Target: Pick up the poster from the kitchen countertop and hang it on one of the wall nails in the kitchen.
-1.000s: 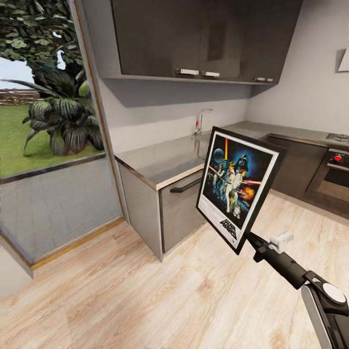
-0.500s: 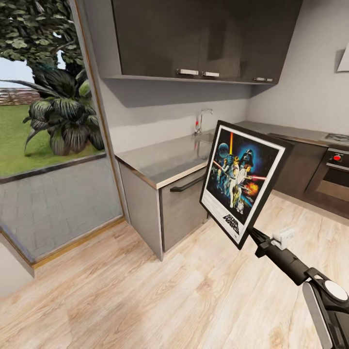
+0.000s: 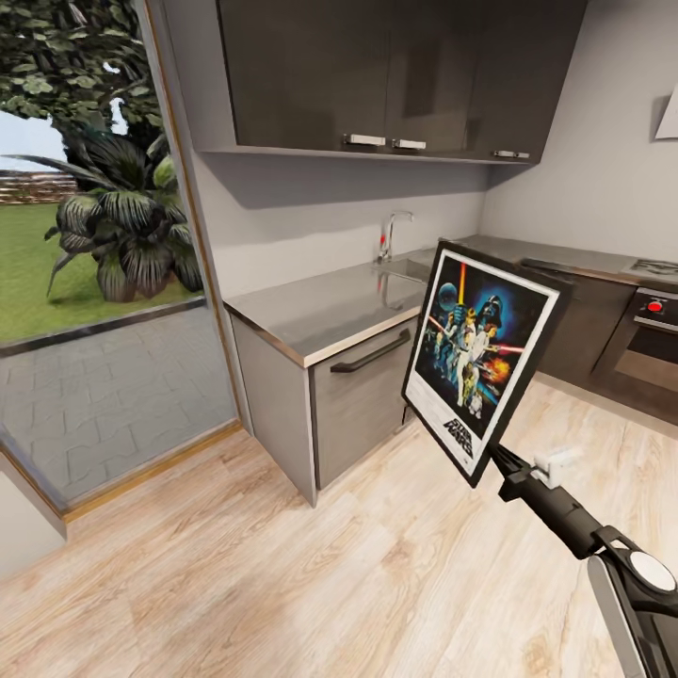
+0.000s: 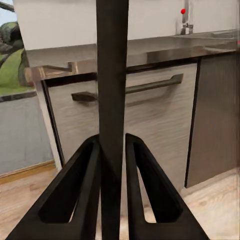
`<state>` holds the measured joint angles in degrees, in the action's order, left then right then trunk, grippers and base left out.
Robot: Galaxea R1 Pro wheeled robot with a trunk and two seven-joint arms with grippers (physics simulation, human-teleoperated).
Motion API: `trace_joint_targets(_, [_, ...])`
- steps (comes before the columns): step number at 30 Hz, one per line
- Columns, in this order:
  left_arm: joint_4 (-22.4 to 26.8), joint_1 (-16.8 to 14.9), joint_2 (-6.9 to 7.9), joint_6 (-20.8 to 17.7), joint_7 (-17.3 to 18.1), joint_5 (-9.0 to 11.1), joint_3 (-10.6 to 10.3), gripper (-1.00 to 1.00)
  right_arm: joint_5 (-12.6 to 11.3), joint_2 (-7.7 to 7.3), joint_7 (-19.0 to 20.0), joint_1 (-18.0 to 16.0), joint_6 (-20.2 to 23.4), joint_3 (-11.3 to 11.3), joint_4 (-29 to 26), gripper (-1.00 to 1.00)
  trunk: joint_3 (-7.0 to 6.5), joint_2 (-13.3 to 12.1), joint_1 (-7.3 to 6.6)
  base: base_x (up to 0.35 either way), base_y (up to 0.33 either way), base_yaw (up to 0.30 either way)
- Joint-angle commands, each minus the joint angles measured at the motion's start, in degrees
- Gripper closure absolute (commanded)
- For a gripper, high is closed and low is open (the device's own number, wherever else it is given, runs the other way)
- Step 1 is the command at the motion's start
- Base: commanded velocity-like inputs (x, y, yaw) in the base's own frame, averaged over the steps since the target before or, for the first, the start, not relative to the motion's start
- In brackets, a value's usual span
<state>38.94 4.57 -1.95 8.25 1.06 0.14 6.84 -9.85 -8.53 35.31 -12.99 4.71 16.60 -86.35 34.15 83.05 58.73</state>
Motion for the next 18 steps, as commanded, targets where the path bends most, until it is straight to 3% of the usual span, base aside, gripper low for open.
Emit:
trace_joint_targets(1, [2.95, 0.05, 0.79, 1.89, 5.33, 0.06, 0.25, -1.00, -0.73, 0.00, -26.76, 2.78, 0.57, 0.09, -0.03, 1.00, 0.04, 0.03, 0.00, 0.000, 0.000, 0.034])
trace_joint_targets(3, [3.66, 0.07, 1.30, 1.96, 5.73, 0.35, 0.74, -1.00, -0.71, 0.00, -26.12, 2.87, 0.57, 0.07, -0.04, 1.00, 0.04, 0.03, 0.00, 0.000, 0.000, 0.111])
trace_joint_targets(7, [4.64, 0.09, 1.68, 2.08, 6.20, 2.30, 3.73, -1.00, -0.70, 0.01, -25.54, 2.95, 0.57, 0.03, -0.04, 1.00, 0.04, 0.03, 0.00, 0.000, 0.000, 0.221])
trace_joint_targets(18, [4.92, 0.09, 1.77, 2.12, 6.33, 2.98, 4.75, -1.00, -0.68, 0.01, -25.38, 3.02, 0.57, 0.01, -0.04, 1.00, 0.04, 0.03, 0.00, -0.023, 0.000, 0.264])
